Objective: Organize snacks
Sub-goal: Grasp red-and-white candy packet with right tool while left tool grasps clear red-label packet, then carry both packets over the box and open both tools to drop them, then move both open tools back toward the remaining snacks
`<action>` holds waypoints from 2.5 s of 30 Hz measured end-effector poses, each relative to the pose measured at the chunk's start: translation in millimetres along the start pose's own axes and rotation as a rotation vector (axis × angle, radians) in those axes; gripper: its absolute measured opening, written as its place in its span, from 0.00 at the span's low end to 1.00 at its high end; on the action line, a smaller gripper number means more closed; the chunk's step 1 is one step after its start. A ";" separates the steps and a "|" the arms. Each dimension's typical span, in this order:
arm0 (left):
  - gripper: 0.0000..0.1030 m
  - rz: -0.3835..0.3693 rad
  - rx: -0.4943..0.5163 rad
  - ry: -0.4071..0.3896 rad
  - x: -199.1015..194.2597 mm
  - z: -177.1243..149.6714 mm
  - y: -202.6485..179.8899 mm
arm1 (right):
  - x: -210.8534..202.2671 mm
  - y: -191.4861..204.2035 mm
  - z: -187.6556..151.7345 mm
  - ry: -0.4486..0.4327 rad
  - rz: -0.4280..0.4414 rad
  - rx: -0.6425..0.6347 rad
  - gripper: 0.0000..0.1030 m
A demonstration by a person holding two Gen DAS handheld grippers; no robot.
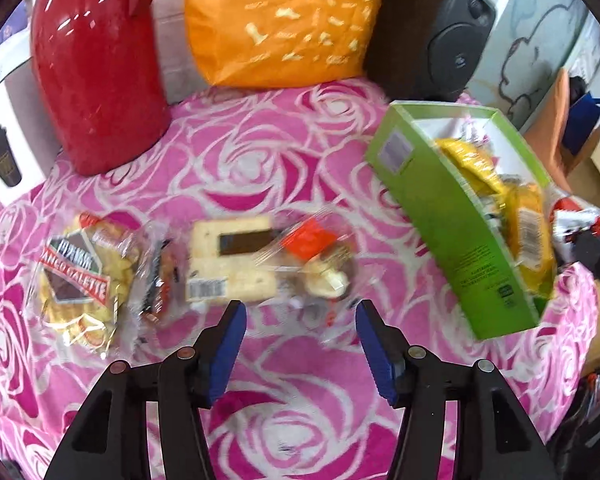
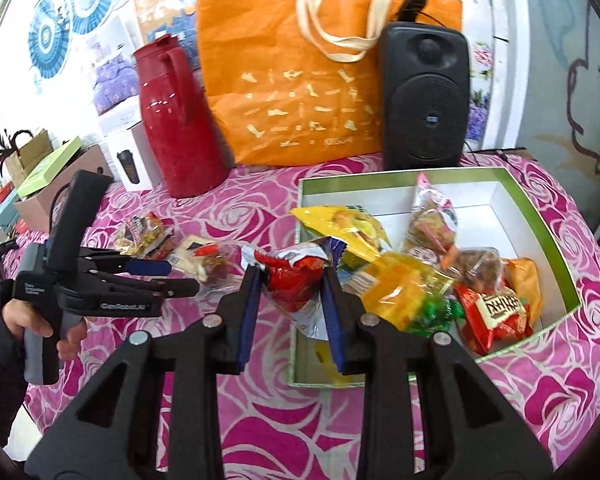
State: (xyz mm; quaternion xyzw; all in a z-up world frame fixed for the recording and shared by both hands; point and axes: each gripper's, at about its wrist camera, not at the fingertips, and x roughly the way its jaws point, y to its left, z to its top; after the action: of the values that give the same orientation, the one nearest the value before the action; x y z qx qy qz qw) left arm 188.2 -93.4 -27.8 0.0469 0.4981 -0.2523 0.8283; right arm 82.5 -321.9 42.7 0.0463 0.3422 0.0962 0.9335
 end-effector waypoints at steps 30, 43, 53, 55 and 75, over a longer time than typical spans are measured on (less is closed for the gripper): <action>0.34 -0.132 0.156 -0.164 -48.3 52.8 -96.0 | -43.4 -99.9 7.2 -0.103 -0.175 0.157 0.32; 0.35 -0.150 0.245 -0.116 -4.7 92.1 -162.4 | -18.4 -145.8 21.2 -0.109 -0.228 0.161 0.32; 0.90 -0.059 0.220 -0.187 6.2 95.8 -154.7 | 18.1 -157.3 14.9 -0.077 -0.265 0.117 0.81; 0.90 -0.053 0.213 -0.194 5.1 96.5 -151.2 | 17.7 -158.2 12.4 -0.074 -0.263 0.123 0.84; 0.90 0.000 0.177 -0.282 -57.9 61.5 -130.8 | -23.3 -106.3 19.5 -0.098 -0.224 0.084 0.98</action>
State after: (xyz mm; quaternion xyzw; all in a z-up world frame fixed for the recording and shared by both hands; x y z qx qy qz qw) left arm 154.9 -205.7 74.8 0.0836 0.3527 -0.2995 0.8826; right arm 93.5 -431.0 56.1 0.0515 0.3030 -0.0256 0.9513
